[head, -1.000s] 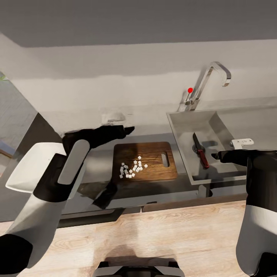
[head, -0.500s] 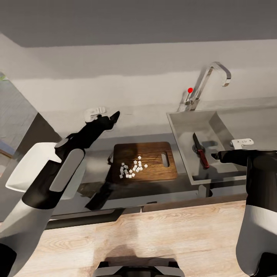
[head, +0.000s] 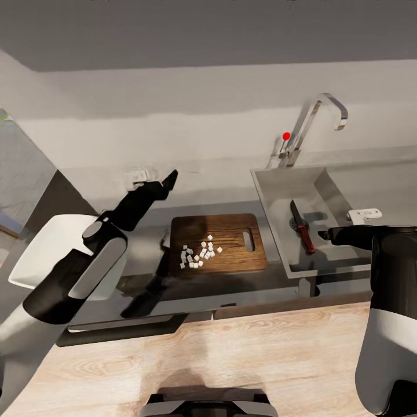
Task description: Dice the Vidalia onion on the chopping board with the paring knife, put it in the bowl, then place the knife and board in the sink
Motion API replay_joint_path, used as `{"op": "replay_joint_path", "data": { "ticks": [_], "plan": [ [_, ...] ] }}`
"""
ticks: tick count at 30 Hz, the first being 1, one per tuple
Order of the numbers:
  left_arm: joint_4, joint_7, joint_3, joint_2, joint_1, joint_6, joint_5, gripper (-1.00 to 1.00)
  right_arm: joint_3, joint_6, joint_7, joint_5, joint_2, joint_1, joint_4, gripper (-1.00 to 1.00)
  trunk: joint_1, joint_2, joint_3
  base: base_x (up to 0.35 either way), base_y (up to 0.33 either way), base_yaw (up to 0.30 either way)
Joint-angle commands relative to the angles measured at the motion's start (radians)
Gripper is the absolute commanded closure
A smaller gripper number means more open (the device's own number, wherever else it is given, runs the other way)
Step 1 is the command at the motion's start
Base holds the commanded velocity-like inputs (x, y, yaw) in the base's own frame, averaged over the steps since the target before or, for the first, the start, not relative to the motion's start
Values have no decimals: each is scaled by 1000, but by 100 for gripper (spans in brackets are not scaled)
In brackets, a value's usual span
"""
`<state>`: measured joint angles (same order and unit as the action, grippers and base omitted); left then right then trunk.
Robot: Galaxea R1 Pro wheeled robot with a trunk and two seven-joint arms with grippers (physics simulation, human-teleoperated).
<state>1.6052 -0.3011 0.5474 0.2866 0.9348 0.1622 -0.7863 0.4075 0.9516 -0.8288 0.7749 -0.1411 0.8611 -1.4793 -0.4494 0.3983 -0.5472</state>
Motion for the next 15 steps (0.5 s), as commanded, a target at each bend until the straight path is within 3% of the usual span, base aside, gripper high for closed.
{"op": "replay_joint_path", "data": {
  "ticks": [1, 6, 9, 10, 11, 15],
  "plan": [
    [2, -8, 18, 1, 1, 1, -7, -100, 0, 3, -10, 10, 0, 1, -1, -100, -1, 2, -1, 0, 0, 0],
    [1, -7, 123, 0, 1, -2, -7, -100, -1, 3, -10, 10, 1, 1, -1, -100, -1, 2, 5, 0, 0, 0],
    [1, -6, 144, -7, 1, 4, -8, -100, -1, 3, -10, 10, 1, 1, -1, -100, -1, 2, 10, 0, 0, 0],
    [1, -6, 149, -14, 1, 14, -8, -100, -1, 3, -10, 10, 1, 1, -1, -100, -1, 2, 12, 0, 0, 0],
    [1, -6, 128, -22, 1, 67, -9, -100, 0, 2, -10, 10, 1, 1, -1, -100, -1, 2, 13, 0, 0, 0],
    [1, -6, 94, -26, 1, 96, -11, -100, 0, 2, -10, 10, 2, 1, -1, -100, -1, 2, 19, 0, 0, 0]
  ]
}}
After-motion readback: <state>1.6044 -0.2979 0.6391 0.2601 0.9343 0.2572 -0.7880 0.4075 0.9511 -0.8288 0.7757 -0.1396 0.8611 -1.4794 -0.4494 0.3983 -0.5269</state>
